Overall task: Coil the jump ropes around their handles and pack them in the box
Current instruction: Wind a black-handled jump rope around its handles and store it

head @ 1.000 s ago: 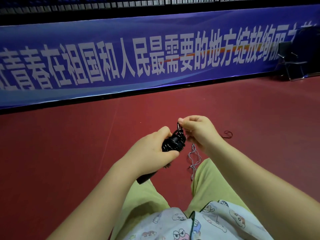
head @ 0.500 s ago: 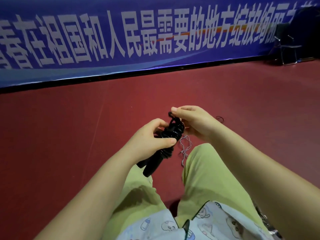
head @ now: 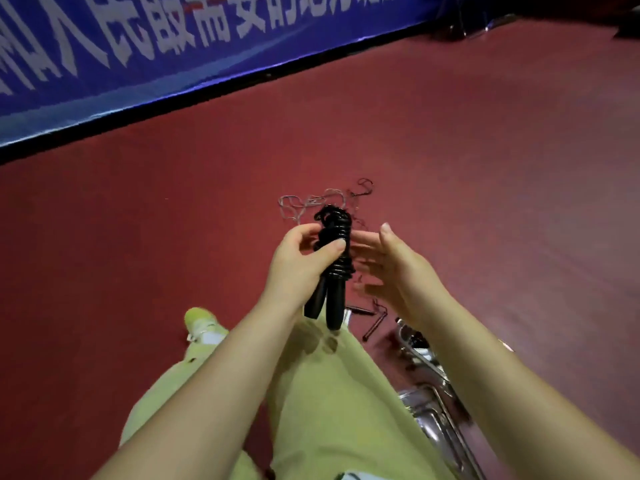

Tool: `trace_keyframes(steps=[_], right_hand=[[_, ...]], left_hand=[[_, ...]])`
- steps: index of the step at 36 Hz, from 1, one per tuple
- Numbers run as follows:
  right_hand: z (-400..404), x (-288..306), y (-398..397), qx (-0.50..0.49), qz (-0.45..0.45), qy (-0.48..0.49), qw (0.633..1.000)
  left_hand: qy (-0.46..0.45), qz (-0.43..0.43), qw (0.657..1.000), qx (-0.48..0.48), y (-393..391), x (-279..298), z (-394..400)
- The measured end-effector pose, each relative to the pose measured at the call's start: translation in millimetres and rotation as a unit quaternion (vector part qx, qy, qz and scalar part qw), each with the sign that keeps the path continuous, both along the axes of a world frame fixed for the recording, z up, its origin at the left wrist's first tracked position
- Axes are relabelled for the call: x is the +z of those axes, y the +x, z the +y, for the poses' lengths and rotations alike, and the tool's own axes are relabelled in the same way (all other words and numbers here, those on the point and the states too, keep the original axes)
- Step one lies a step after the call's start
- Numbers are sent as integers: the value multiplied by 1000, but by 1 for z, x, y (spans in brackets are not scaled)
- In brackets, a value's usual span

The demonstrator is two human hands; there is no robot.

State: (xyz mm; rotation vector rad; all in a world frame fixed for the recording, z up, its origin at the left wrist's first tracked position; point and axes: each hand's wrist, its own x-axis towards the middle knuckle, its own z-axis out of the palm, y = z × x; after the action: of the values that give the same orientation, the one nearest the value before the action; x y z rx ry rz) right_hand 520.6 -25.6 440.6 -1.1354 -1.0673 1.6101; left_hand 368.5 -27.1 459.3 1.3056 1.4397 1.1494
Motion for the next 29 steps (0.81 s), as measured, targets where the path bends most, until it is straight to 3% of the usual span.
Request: trace_keyframes(steps=[7, 11, 18, 25, 29], right_hand=[[39, -67, 65, -141, 41, -52, 988], [59, -123, 104, -236, 25, -64, 969], [75, -234, 150, -321, -26, -197, 926], [61, -341, 177, -360, -58, -363, 858], [64, -387, 179, -394, -53, -392, 830]], left_hand=[[-160, -99, 977, -95, 104, -69, 80], [-224, -82, 954, -182, 148, -115, 110], [-319, 29, 893, -317, 198, -192, 139], [-430, 189, 809, -353, 190, -286, 140], [-427, 207, 806, -353, 188, -319, 147]])
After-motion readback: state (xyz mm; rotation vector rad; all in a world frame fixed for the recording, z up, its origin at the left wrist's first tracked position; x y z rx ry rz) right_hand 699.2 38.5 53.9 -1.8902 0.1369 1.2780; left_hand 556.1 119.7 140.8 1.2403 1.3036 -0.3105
